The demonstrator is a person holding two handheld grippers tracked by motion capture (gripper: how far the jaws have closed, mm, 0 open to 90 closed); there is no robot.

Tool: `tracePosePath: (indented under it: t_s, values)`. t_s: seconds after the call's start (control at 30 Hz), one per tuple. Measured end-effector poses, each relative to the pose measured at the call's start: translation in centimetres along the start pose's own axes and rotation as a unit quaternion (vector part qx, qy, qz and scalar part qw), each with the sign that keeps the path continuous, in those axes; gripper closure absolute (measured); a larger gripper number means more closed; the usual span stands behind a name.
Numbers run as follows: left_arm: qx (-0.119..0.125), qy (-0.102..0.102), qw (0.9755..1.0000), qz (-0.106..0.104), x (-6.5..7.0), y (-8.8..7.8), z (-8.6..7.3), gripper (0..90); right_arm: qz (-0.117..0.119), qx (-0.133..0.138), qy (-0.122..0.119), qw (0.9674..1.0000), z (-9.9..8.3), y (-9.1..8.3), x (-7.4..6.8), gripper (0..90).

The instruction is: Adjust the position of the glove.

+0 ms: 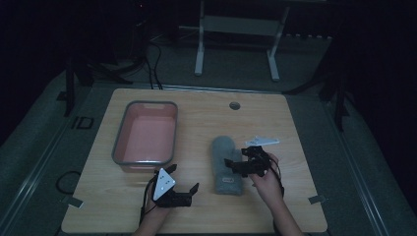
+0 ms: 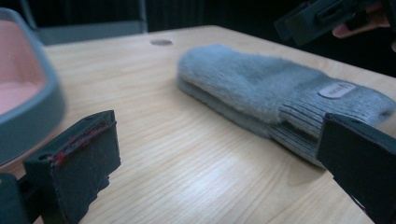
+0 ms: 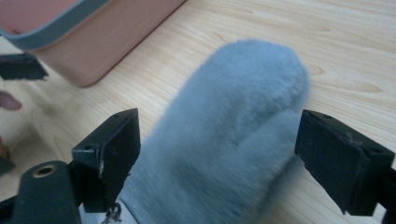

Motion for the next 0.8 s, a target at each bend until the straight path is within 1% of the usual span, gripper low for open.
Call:
tracePosePath:
  t_s: [0.03, 0.07, 0.1, 0.13, 0.17, 0.2, 0.23, 0.27, 0.3, 0.33, 0.37, 0.4, 0.47, 0.5, 0.53, 0.57, 0.6, 0.63, 0.67, 0.7, 0.73, 0.77, 0.8]
  values:
    - [-0.007, -0.007, 0.9999, -0.008, 0.1, 0.2, 0.2, 0.1, 0.004, -0.003, 0.002, 1.0000, -0.3, -0.2, 0.5, 14.4]
    - [-0.015, -0.015, 0.9996, -0.021, 0.3, 0.5, 0.4, 0.1, 0.006, 0.002, 0.001, 1.0000, -0.6, -0.4, 1.0, 14.8]
    - [-0.022, -0.017, 0.9991, -0.031, 0.6, 0.7, 0.6, 0.1, 0.009, 0.011, 0.002, 0.9999, -0.9, -0.6, 1.4, 14.8]
    - [-0.028, -0.013, 0.9988, -0.038, 0.9, 1.0, 0.7, 0.1, 0.007, 0.012, 0.004, 0.9999, -1.2, -0.8, 1.8, 14.8]
    - [-0.034, -0.007, 0.9986, -0.040, 1.1, 1.4, 0.9, 0.1, 0.005, 0.010, 0.005, 0.9999, -1.5, -1.0, 2.1, 14.8]
    - [-0.039, -0.003, 0.9983, -0.043, 1.3, 1.7, 1.0, 0.1, 0.003, 0.010, 0.002, 0.9999, -1.8, -1.1, 2.4, 15.0]
    - [-0.049, 0.002, 0.9975, -0.051, 1.7, 2.1, 1.2, 0.1, 0.000, 0.009, -0.001, 1.0000, -2.0, -1.2, 2.6, 15.3]
    - [-0.053, 0.004, 0.9969, -0.059, 2.0, 2.4, 1.4, 0.1, -0.002, 0.008, -0.004, 1.0000, -2.4, -1.4, 2.8, 15.4]
    - [-0.053, 0.004, 0.9969, -0.059, 2.0, 2.4, 1.4, 0.1, -0.002, 0.008, -0.004, 1.0000, -2.4, -1.4, 2.8, 15.4]
    - [-0.063, 0.005, 0.9954, -0.072, 2.6, 3.0, 1.8, 0.1, -0.003, 0.009, -0.007, 0.9999, -2.7, -1.5, 3.0, 15.4]
    - [-0.066, 0.004, 0.9950, -0.074, 2.8, 3.3, 2.1, 0.1, -0.007, 0.014, -0.006, 0.9999, -3.1, -1.7, 3.2, 16.7]
    - [-0.072, 0.002, 0.9944, -0.077, 2.9, 3.6, 2.4, 0.1, -0.005, 0.015, -0.005, 0.9999, -3.2, -1.8, 3.3, 16.8]
    - [-0.079, -0.011, 0.9936, -0.079, 2.9, 4.3, 3.1, 0.1, -0.009, 0.015, 0.003, 0.9998, -3.4, -2.0, 3.5, 16.7]
    - [-0.080, -0.017, 0.9930, -0.085, 2.9, 4.6, 3.5, 0.1, -0.010, 0.011, 0.006, 0.9999, -3.5, -2.1, 3.5, 15.4]
    - [-0.079, -0.026, 0.9926, -0.088, 2.8, 5.0, 3.9, 0.1, -0.013, 0.013, 0.007, 0.9998, -3.4, -2.0, 3.5, 11.8]
    - [-0.081, -0.033, 0.9920, -0.091, 2.7, 5.4, 4.3, 0.1, -0.020, 0.013, 0.005, 0.9997, -3.3, -2.0, 3.4, 11.6]
    - [-0.083, -0.038, 0.9916, -0.092, 2.6, 5.8, 4.6, 0.1, -0.020, 0.015, 0.004, 0.9997, -3.1, -2.0, 3.3, 11.3]
    - [-0.084, -0.044, 0.9916, -0.088, 2.4, 6.3, 4.9, 0.1, -0.015, 0.016, 0.006, 0.9997, -3.0, -1.9, 3.1, 10.5]
    - [-0.089, -0.052, 0.9904, -0.091, 2.3, 6.8, 5.1, 0.1, -0.023, 0.017, 0.011, 0.9995, -2.8, -1.7, 3.1, 10.5]
    - [-0.097, -0.060, 0.9897, -0.086, 2.1, 7.3, 5.3, 0.1, -0.021, 0.018, 0.013, 0.9995, -2.6, -1.4, 3.0, 10.6]
    - [-0.103, -0.066, 0.9893, -0.080, 1.9, 7.9, 5.4, 0.1, -0.013, 0.018, 0.013, 0.9997, -2.5, -1.2, 2.9, 12.7]
    - [-0.110, -0.069, 0.9887, -0.075, 1.8, 8.4, 5.4, 2.8, -0.013, 0.017, 0.016, 0.9996, -2.4, -0.9, 2.8, 18.2]
    - [-0.120, -0.072, 0.9883, -0.061, 1.6, 8.9, 5.3, 5.6, -0.014, 0.016, 0.015, 0.9997, -2.3, -0.7, 2.8, 23.2]
Point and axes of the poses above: each handheld gripper's, and its own axes: y roughly forward along the jaws, z roughly out of its top, x roughly to its right, the point moved 4 cm from there along y, roughly forward along the jaws, and after that the axes turned 13 degrees about -y, right-handed, at the moved point
